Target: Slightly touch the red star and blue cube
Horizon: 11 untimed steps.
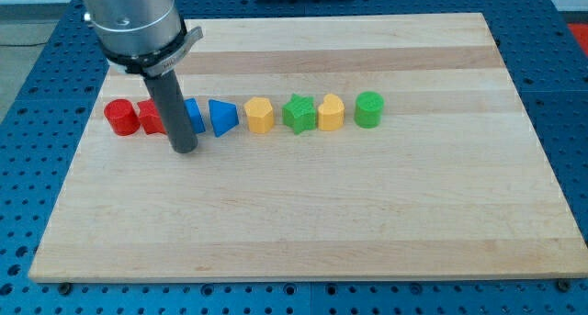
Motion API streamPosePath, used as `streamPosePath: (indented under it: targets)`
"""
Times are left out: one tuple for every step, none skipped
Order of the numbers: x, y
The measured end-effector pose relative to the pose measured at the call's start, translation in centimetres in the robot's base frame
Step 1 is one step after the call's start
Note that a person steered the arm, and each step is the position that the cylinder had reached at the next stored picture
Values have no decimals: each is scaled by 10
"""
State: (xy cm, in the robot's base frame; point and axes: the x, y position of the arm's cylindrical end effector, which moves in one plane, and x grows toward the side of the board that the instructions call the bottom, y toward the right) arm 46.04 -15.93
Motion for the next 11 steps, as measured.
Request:
streamPosePath:
  targets:
    - [10,-34]
    - [10,-102]
    - [9,-144]
    - [-4,-145]
    - [-44,-145]
    - [-75,-145]
    - [-89,-123]
    - [-89,-93]
    - [-89,-79]
    - [-89,-66]
    - [-89,-61]
